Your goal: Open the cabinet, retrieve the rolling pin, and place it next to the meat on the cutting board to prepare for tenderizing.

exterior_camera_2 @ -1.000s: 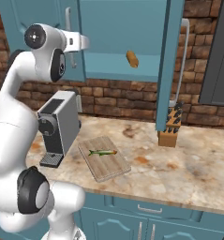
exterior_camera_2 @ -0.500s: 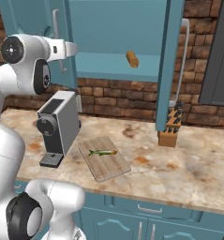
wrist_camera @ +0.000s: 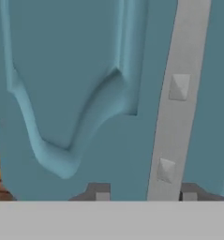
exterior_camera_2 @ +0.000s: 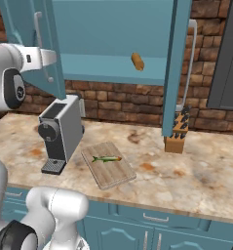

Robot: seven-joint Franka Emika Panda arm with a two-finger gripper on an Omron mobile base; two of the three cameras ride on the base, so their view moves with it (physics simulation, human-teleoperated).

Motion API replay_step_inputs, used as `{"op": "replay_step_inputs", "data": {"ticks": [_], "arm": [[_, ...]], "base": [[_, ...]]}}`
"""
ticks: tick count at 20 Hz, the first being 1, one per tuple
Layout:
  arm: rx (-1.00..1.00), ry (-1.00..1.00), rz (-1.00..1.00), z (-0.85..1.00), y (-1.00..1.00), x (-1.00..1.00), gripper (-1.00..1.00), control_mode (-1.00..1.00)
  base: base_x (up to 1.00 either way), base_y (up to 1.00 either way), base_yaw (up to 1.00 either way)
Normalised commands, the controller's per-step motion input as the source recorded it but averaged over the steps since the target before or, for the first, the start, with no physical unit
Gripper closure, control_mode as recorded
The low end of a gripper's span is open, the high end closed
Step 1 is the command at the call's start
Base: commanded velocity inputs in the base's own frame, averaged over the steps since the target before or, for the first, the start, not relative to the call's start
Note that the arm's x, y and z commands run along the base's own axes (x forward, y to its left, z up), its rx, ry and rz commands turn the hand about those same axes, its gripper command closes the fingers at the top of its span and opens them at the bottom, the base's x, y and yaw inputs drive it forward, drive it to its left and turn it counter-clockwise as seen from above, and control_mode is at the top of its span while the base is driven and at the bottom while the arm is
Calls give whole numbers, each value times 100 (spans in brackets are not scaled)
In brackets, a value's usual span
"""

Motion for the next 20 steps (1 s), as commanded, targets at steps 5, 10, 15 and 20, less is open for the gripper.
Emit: {"op": "replay_step_inputs", "data": {"ticks": [5, 10, 15, 20], "arm": [[0, 3, 0, -11, 75, -48, -100, -100], [0, -2, 0, -2, 7, -14, -100, -100], [9, -20, 0, 0, -9, -99, -100, -100], [19, -6, 0, 1, -21, -80, -100, -100]], "base": [[0, 0, 0], [0, 0, 0], [0, 0, 0], [0, 0, 0]]}}
